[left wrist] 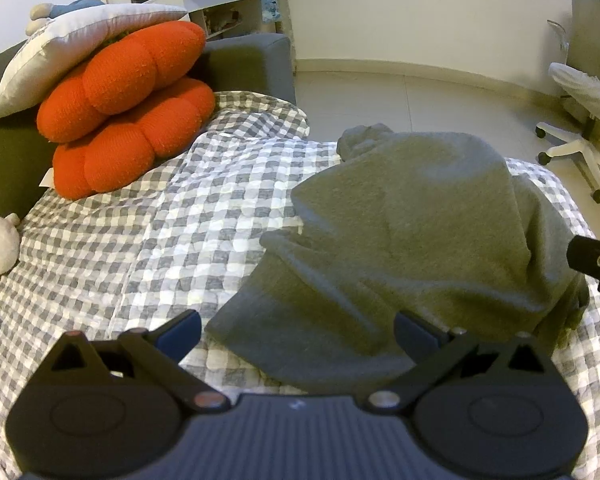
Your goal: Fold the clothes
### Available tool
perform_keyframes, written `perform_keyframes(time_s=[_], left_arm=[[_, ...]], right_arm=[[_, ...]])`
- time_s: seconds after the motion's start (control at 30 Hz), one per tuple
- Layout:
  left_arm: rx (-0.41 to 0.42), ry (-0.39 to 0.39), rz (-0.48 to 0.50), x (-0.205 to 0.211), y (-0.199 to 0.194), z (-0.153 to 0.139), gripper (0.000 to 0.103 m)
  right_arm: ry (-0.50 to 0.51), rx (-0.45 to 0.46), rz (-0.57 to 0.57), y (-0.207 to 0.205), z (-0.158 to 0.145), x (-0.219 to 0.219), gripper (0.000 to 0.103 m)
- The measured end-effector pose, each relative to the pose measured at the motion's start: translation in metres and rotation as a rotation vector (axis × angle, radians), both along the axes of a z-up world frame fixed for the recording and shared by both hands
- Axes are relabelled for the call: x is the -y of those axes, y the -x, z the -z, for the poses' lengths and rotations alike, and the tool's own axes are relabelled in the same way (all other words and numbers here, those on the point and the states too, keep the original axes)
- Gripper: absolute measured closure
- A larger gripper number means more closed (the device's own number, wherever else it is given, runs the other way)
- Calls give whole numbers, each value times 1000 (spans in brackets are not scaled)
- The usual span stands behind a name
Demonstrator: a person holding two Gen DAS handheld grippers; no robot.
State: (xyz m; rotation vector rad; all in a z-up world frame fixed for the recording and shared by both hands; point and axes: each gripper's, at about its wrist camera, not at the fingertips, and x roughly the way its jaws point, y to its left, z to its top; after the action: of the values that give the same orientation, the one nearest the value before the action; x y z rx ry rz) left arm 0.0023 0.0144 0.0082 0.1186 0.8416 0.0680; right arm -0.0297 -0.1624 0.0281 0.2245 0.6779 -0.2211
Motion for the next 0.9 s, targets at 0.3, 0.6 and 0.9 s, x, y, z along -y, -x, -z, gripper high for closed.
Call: perform_keyframes(time_s=[0.3,0.6,0.9], left_arm=[[-2,-7,9,1,1,1,1],[-3,-12,13,1,1,2,1],[-3,-13,15,1,1,2,1]], right_arm=[[-9,-3,3,1,1,3,0],[-13,-6,1,1,1,4,0],[-17,-9,-1,0,2,4,0]])
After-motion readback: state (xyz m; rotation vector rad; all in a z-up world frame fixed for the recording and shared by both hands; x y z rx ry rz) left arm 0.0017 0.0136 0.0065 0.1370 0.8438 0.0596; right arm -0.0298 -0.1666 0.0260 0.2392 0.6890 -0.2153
